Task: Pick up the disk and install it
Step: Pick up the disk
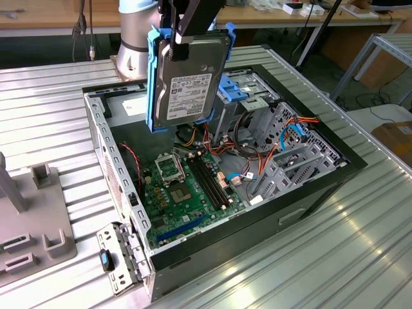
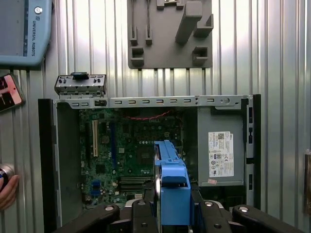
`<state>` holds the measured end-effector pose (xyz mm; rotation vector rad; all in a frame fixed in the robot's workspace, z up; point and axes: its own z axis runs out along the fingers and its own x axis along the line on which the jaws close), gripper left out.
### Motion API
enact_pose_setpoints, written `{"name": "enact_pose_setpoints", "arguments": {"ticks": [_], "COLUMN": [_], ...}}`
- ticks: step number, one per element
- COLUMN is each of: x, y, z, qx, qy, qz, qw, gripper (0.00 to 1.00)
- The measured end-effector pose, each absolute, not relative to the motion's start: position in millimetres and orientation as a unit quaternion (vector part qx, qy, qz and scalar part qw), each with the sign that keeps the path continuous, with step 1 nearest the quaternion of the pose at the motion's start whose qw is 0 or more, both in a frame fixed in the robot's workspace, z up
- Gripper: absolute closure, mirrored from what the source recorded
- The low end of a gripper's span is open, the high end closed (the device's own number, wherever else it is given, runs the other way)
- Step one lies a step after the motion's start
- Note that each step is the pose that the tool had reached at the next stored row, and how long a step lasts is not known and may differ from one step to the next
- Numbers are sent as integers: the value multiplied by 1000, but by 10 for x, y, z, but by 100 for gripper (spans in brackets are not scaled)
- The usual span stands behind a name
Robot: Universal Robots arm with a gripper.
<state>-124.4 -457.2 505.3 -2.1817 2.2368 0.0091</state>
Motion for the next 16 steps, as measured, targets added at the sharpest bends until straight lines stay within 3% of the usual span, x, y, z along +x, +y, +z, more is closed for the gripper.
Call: {"name": "enact_pose_setpoints", "arguments": {"ticks": [16], "x": [-1046], "y": [-4574], "z": [5053], "qx": [-698], "qy": [716], "qz": [3], "qw": [8], "gripper": [64]}}
